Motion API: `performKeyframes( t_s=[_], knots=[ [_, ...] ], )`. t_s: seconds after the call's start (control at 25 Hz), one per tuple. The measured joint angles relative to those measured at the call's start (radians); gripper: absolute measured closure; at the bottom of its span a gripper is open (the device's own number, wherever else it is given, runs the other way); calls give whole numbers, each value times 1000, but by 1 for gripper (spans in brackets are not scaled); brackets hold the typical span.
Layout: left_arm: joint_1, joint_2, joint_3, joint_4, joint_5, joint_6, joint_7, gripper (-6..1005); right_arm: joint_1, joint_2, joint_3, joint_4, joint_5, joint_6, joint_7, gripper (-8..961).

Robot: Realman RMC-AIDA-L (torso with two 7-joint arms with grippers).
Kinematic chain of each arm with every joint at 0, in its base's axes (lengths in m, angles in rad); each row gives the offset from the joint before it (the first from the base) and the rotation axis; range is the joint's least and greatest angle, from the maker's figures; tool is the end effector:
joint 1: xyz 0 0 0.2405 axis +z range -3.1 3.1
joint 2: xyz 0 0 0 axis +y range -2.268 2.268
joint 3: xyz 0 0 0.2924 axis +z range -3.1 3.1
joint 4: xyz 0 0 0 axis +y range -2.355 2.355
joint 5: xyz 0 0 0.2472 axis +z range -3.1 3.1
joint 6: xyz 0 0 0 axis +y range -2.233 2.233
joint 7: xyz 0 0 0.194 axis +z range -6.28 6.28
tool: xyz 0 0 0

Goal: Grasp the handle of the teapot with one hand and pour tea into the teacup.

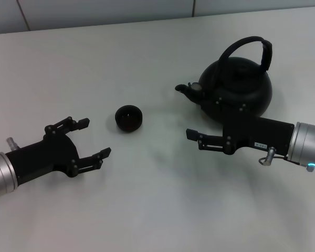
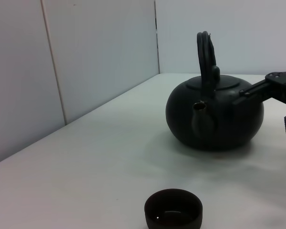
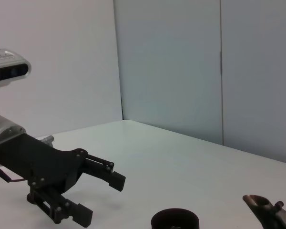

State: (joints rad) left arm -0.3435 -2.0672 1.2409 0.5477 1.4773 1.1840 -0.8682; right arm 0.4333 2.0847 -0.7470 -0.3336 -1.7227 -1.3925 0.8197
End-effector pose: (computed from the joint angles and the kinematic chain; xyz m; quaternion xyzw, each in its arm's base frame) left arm -0.3345 0.3632 -0.1221 -0.9499 -0.0932 -0.1857 0.2335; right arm 0.3363 0.3567 -0.1089 -0.9189 0.1516 0.2723 0.2419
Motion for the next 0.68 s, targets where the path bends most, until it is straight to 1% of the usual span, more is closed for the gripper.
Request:
performKeyframes(
  t_s=[0.68],
  knots=[
    [2,-1,0,0,0,-5,0,140,1,1,0,2,0,26,-7,122]
  ],
)
